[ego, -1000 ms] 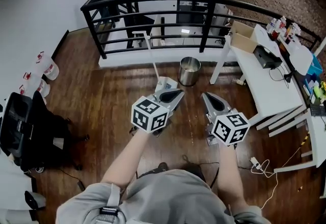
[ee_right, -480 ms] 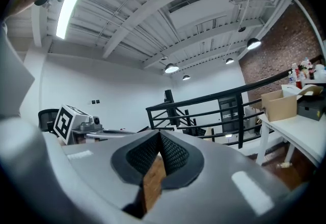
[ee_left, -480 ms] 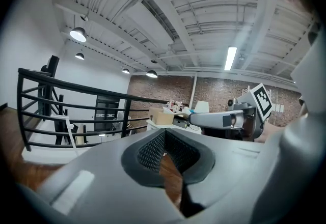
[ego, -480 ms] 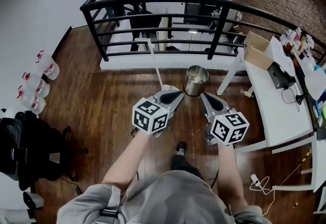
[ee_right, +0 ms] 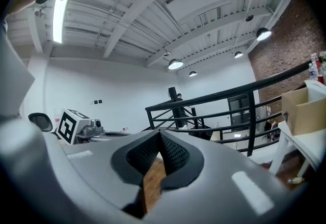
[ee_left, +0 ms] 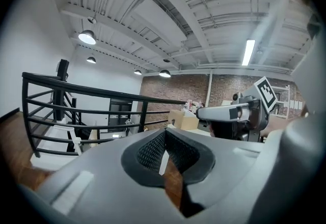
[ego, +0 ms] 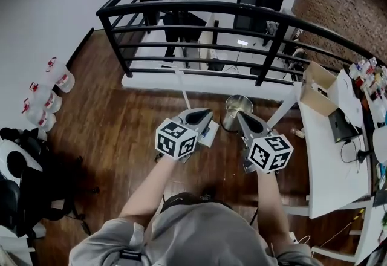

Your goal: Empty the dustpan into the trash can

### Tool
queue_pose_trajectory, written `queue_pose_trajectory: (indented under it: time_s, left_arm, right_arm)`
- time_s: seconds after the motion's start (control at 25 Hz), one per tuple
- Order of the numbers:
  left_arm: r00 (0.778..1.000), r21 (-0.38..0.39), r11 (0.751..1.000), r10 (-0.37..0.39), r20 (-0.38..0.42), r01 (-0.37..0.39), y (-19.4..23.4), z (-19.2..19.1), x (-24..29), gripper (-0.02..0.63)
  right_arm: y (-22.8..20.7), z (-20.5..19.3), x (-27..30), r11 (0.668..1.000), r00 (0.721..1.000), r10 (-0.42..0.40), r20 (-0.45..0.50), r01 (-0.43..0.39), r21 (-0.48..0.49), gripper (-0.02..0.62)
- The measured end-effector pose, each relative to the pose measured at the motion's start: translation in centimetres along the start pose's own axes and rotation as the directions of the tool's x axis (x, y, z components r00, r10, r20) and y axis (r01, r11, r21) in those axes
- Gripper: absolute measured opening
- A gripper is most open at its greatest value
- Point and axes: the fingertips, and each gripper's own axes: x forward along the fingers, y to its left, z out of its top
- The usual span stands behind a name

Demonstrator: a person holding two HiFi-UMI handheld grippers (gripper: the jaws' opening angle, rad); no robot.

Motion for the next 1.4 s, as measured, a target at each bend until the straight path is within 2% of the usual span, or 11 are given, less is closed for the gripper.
queue_pose_trajectory:
  time_s: [0.36,0.56,0.76,0.88,1.0,1.16,1.28,1.4]
  left_arm:
    - [0.998,-0.025,0.998,0.054,-0.018,-0.054,8.7,0.4,4.8,0.006]
    - [0.997,-0.023,0.997,0.076,0.004,-0.076,15.8,-0.2,7.7,0.006]
    - [0.995,-0.061,0.994,0.093,-0.029,-0.095,24.3,-2.2,9.7,0.006]
    - [0.992,-0.037,0.994,0.104,-0.078,-0.107,28.4,-3.8,10.4,0.007]
    - [0.982,-0.021,0.994,0.102,-0.162,-0.107,32.1,-6.5,10.7,0.012]
    - [0.961,-0.023,0.992,0.118,-0.251,-0.128,36.6,-10.3,11.7,0.100]
    - [0.937,-0.031,0.988,0.134,-0.323,-0.152,39.4,-13.1,12.8,0.153]
    - [0.920,-0.035,0.984,0.152,-0.361,-0.176,41.4,-15.1,14.0,0.201]
  right_arm:
    - [-4.5,0.8,8.2,1.000,1.000,0.017,-0.022,-0.017,0.009,0.000]
    - [-6.2,0.5,14.5,1.000,0.999,0.028,-0.015,-0.028,-0.001,0.000]
    - [-6.9,0.6,21.9,1.000,0.999,0.013,-0.051,-0.013,0.008,0.000]
    - [-7.1,0.5,26.0,1.000,0.997,0.002,-0.074,-0.001,0.012,0.000]
    - [-6.9,0.4,29.5,1.000,0.996,-0.008,-0.089,0.010,0.024,0.000]
    - [-6.9,0.5,32.7,0.999,0.996,-0.026,-0.084,0.029,0.031,0.000]
    - [-7.3,0.3,34.2,0.998,0.995,-0.039,-0.092,0.043,0.038,0.000]
    - [-7.8,-0.2,34.9,0.997,0.992,-0.052,-0.116,0.058,0.051,0.000]
